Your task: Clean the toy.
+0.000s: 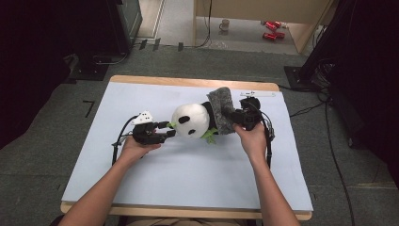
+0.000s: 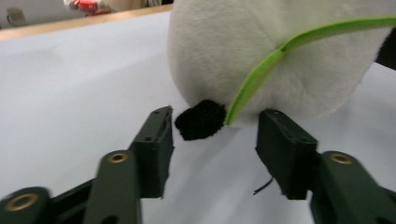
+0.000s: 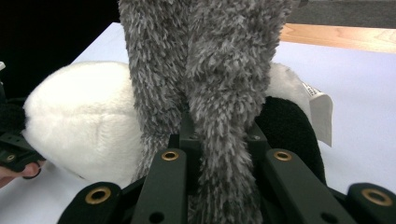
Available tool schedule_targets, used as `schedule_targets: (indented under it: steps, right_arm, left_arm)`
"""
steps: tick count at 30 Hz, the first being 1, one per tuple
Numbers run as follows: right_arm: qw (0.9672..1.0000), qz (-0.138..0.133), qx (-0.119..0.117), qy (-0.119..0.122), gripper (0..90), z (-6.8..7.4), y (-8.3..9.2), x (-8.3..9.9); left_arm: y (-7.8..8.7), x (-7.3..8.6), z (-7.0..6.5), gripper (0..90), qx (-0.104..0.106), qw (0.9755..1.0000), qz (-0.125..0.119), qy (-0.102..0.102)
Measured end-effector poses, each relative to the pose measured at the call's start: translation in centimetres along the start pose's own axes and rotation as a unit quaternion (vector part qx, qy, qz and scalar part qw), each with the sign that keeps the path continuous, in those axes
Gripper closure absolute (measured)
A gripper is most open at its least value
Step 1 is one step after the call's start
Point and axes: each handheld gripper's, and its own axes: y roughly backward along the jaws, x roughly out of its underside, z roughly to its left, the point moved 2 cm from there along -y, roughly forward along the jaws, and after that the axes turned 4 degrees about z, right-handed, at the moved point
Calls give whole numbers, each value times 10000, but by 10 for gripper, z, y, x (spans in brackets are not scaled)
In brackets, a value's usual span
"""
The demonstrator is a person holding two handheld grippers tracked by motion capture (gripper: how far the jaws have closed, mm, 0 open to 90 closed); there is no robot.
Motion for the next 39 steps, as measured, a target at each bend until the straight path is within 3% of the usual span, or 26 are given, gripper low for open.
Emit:
schedule_targets:
  steps: [5,10,12,15,17,19,21,23,25,28,33,39]
  right_arm:
    - [10000,-20,5,-88,771,-6,2,1]
    - [9999,-6,-15,-113,772,-10,4,2]
    - [9999,-7,-18,-126,771,-10,4,3]
    - [9999,-17,-14,-123,771,-10,4,3]
    - [9999,-6,-27,-126,772,-10,5,3]
    - [9999,-14,-29,-111,772,-10,5,4]
    - [9999,-31,-18,-104,775,-9,5,3]
    - [9998,-63,-41,-166,779,-9,8,3]
    - [9996,-130,-91,-229,782,-8,13,0]
    - [9994,-214,-161,-214,783,-1,25,-6]
    - [9989,-313,-346,-49,783,24,41,-16]
    - [9975,-304,-605,192,783,51,48,-20]
  left_arm:
    - [-4,-3,2,543,146,9995,-256,-116]
    - [-6,0,7,488,112,9999,-71,-36]
    - [-5,-2,7,489,170,9997,-164,-60]
    - [-6,-4,6,563,354,9992,-132,-137]
    - [-9,-8,8,620,554,9985,44,18]
    - [-9,-9,6,719,465,9988,82,-123]
    - [-9,-10,3,839,495,9987,84,-101]
    - [-8,-11,1,871,602,9981,75,41]
    - [-5,-13,-1,877,673,9977,5,56]
    - [0,-19,-6,880,693,9974,-169,43]
    - [1,-23,-13,882,708,9973,-181,0]
    - [1,-28,-25,882,717,9971,-199,-171]
